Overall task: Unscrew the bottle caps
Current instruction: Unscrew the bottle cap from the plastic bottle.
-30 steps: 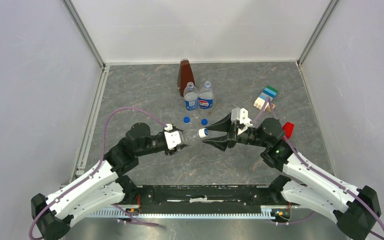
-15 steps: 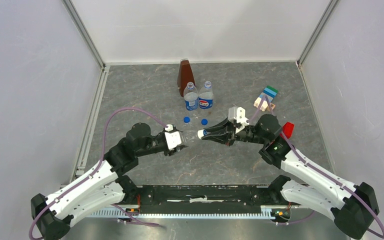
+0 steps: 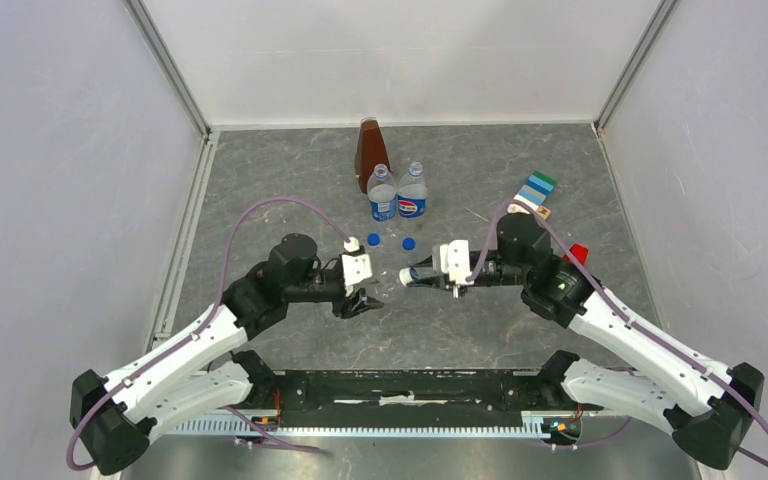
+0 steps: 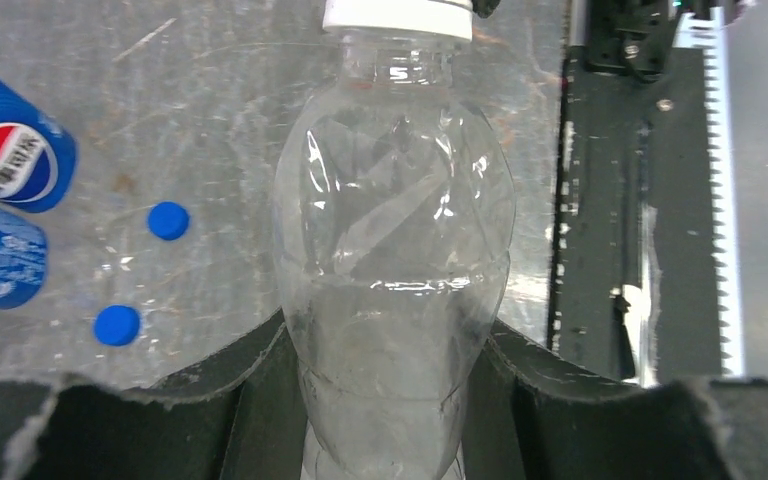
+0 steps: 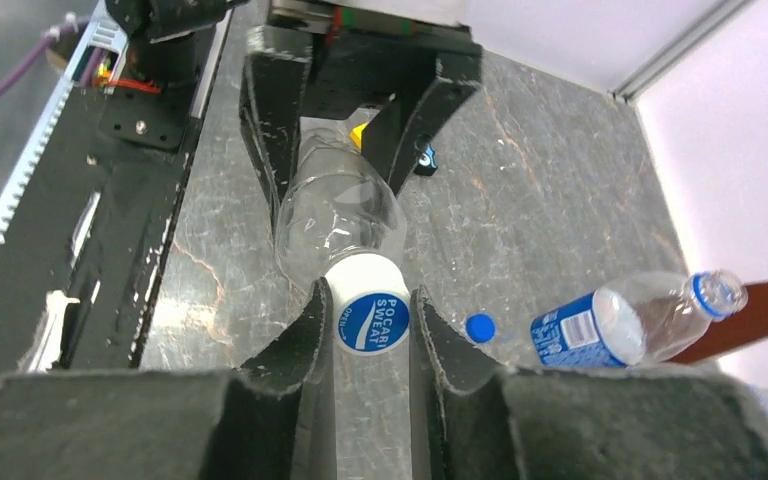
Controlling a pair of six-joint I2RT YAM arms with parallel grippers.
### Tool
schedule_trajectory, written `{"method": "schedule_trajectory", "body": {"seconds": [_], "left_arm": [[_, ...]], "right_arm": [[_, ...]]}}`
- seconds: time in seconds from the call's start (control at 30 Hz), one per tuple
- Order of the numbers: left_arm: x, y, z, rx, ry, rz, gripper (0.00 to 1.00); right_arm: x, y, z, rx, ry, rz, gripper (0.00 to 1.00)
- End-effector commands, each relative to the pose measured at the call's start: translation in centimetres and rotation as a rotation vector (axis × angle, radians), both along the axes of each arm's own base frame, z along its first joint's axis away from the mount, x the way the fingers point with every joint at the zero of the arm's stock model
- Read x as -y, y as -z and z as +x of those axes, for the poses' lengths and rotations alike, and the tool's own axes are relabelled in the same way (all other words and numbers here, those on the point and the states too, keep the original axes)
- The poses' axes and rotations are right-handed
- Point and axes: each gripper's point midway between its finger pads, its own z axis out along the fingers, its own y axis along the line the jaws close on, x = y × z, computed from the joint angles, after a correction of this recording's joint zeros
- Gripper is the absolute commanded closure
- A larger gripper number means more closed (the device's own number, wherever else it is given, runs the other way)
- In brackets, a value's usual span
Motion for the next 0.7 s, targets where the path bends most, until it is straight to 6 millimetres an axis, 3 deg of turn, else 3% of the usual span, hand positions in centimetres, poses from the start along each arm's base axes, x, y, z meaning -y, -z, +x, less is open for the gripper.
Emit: {"method": "schedule_trajectory", "body": {"seconds": [0.0,0.2,0.33,0.43,0.6,0.67], "left_arm": [[2.4,-10.2,-4.1,0.045,0.252,-0.3,0.98],[1.4,-12.0,-4.4,0.046,0.28,-0.348,0.98],[0.9,-11.9,-3.0,0.048,0.196,-0.346,0.98],[0.6,-11.0,-2.2,0.068,0.146,-0.332,0.98],[0.0,-9.3,-0.8,0.137,0.059,-0.311,0.98],[-0.2,-9.0,-0.2,0.182,0.025,-0.316,0.98]], "right_arm": [[-0.8,2.4,-3.1,0.145,-0.217,-0.111,1.0],[-0.9,3.2,-4.4,0.16,-0.27,-0.149,1.0],[-0.7,2.9,-4.8,0.171,-0.268,-0.119,1.0],[-1.1,0.4,-3.4,0.16,-0.15,-0.03,0.88],[-0.1,-4.3,-0.6,0.053,0.143,0.227,0.37],[0.5,-5.3,0.5,-0.032,0.245,0.311,0.31]]}}
